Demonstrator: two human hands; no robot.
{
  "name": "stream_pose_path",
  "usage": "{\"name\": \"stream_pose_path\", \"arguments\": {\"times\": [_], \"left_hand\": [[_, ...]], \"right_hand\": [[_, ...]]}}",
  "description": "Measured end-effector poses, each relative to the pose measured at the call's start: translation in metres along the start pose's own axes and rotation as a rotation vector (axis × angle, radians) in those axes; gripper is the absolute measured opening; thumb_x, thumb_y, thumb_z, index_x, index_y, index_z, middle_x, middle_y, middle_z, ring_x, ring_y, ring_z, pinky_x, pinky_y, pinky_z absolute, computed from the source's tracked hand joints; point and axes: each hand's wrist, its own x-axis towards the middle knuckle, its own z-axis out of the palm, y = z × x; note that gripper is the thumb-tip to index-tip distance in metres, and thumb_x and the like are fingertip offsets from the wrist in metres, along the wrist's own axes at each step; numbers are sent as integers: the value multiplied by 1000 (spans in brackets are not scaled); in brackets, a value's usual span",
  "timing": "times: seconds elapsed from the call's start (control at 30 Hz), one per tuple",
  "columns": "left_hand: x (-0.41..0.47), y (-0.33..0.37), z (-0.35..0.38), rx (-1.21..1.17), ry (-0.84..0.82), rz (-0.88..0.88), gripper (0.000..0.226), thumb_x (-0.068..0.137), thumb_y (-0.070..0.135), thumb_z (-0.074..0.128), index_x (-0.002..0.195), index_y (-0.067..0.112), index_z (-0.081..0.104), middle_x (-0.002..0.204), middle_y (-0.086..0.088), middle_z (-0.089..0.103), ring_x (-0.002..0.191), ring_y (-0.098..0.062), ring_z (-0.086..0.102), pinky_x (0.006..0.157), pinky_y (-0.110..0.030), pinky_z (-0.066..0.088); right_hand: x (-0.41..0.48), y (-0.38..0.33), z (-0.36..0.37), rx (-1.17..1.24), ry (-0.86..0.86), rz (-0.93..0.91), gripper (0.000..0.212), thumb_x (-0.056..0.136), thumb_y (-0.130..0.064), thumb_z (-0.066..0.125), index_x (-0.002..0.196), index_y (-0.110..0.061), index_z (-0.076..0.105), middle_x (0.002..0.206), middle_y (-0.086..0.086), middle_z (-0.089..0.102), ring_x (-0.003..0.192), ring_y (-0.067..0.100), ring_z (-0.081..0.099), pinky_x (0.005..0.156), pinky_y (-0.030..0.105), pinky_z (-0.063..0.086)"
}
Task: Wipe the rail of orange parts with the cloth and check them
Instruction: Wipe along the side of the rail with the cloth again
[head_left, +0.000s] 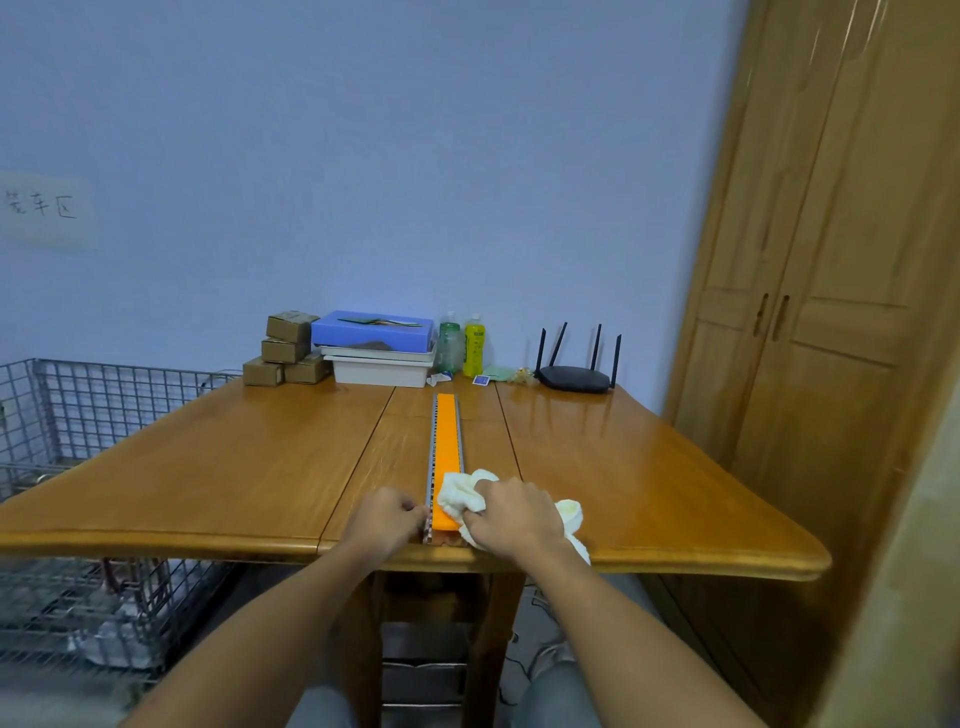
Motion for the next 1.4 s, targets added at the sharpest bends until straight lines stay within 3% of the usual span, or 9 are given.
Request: {"name": "stream_pose_path", "arguments": {"times": [0.1, 0.23, 0.47, 0.57, 0.7, 1.03, 1.4], "left_hand": [[4, 0, -5, -8, -19, 1, 31, 98, 26, 60, 69, 19, 69, 67, -2, 64, 65, -13, 57, 61, -31, 45], [13, 4, -11, 6, -25, 2, 25, 98, 27, 61, 81, 16, 74, 81, -6, 74, 79, -20, 71, 73, -40, 60], [40, 13, -26, 77, 16, 45, 29, 100, 27, 60, 87, 5, 75, 79, -10, 71, 67, -16, 60, 61, -30, 46], [51, 15, -32, 72, 14, 50, 29, 99, 30, 61, 85, 8, 76, 86, -13, 74, 81, -29, 71, 63, -35, 51], [62, 19, -34, 95, 2, 72, 26, 99, 29, 61, 84, 12, 75, 86, -10, 74, 85, -26, 71, 74, -43, 60], [109, 23, -38, 139, 2, 105, 20, 98, 26, 61, 89, 15, 75, 86, -3, 73, 81, -15, 69, 77, -38, 63], [180, 20, -38, 164, -5, 88, 21, 99, 21, 60, 89, 10, 75, 89, -11, 73, 83, -22, 70, 77, -37, 60]], "right_hand": [[6, 3, -4, -10, 7, 12, 35, 95, -48, 48, 112, -22, 65, 98, 6, 69, 79, 25, 59, 62, 33, 36], [17, 8, -9, 0, 12, 36, 35, 95, -46, 48, 114, -22, 65, 97, 5, 69, 75, 23, 52, 60, 33, 35], [40, 15, -16, 12, 25, 47, 34, 96, -45, 47, 113, -21, 65, 94, 4, 67, 73, 21, 53, 60, 31, 38], [52, 20, -18, 14, 40, 54, 35, 96, -45, 47, 113, -21, 65, 95, 5, 69, 73, 21, 52, 60, 31, 38], [65, 27, -17, 23, 34, 67, 35, 97, -46, 47, 113, -20, 65, 96, 5, 69, 73, 22, 52, 60, 31, 38], [106, 48, -7, 49, 30, 87, 35, 98, -48, 47, 113, -21, 63, 96, 4, 68, 73, 20, 53, 56, 29, 35], [174, 64, 11, 107, 23, 145, 31, 95, -44, 50, 109, -20, 64, 97, 6, 70, 85, 27, 64, 61, 31, 36]]}}
